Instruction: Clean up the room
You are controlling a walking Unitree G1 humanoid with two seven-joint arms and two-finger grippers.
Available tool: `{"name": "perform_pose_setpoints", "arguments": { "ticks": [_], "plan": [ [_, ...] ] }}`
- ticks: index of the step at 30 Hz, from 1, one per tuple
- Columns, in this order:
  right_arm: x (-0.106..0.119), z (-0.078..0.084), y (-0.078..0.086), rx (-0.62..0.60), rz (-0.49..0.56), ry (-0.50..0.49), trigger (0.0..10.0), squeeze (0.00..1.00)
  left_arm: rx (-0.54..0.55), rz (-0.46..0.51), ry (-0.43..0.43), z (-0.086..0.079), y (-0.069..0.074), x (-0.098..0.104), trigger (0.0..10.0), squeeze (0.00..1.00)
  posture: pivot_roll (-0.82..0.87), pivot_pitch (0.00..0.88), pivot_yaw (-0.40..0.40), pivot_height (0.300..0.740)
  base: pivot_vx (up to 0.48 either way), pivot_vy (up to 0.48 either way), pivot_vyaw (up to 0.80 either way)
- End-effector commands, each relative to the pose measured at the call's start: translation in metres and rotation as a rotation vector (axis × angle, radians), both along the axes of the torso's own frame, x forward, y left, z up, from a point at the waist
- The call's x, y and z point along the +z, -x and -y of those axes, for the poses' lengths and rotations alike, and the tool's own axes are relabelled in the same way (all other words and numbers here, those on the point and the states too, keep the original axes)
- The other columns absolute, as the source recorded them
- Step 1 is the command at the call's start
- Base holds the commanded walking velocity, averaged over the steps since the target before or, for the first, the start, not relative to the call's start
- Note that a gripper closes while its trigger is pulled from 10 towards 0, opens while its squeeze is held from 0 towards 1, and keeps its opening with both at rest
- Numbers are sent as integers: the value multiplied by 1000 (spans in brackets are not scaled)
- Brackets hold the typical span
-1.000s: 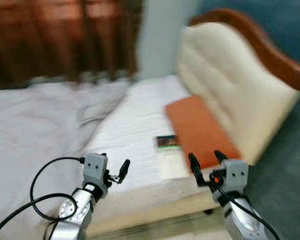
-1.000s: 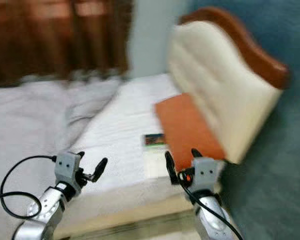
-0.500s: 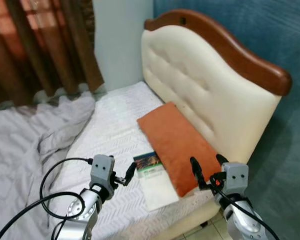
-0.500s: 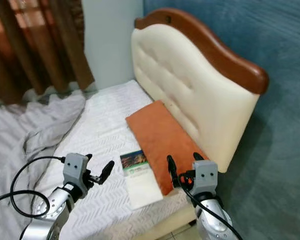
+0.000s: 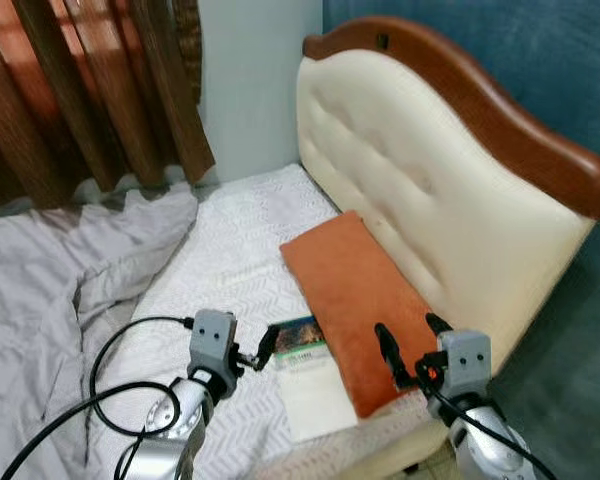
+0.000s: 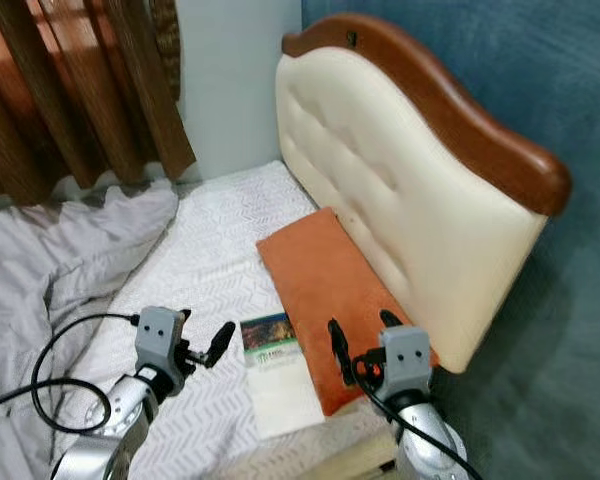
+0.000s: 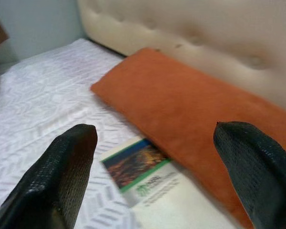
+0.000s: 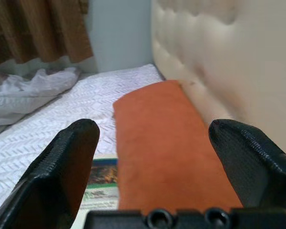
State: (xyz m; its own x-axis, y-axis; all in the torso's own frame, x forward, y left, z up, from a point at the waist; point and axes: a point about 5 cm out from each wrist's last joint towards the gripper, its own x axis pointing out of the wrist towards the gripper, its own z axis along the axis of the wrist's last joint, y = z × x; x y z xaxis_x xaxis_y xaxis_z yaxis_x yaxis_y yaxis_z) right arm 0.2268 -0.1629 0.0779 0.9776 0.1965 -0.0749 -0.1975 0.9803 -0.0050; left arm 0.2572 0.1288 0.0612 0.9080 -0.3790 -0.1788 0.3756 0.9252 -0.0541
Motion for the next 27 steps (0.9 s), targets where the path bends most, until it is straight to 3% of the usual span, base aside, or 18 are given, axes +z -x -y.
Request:
{"name": "perform_pose_setpoints", "arguments": {
  "ticks": [1,9,15,21,27],
  "plan": [
    [4,2,0,-2,8,16,10000,0,-10,-5,-6,1,0,-1,10000,0,-107,23,43,740,0,-465,0],
    [-1,-1,3,16,-19,38,10000,0,38,-19,-23,-12,-8,-3,10000,0,-103,36,44,740,0,-455,395],
    [-2,-1,5,24,-28,19,10000,0,131,-20,-43,-31,-19,-3,10000,0,-99,36,40,740,0,0,183],
    [-2,-1,4,27,-25,20,10000,0,121,1,-52,-30,-14,-1,10000,0,-94,26,39,740,0,0,0],
    [-4,-3,6,47,-37,32,10000,0,118,-6,-49,-30,-10,-5,10000,0,-87,25,33,740,0,0,755]
  ]
}}
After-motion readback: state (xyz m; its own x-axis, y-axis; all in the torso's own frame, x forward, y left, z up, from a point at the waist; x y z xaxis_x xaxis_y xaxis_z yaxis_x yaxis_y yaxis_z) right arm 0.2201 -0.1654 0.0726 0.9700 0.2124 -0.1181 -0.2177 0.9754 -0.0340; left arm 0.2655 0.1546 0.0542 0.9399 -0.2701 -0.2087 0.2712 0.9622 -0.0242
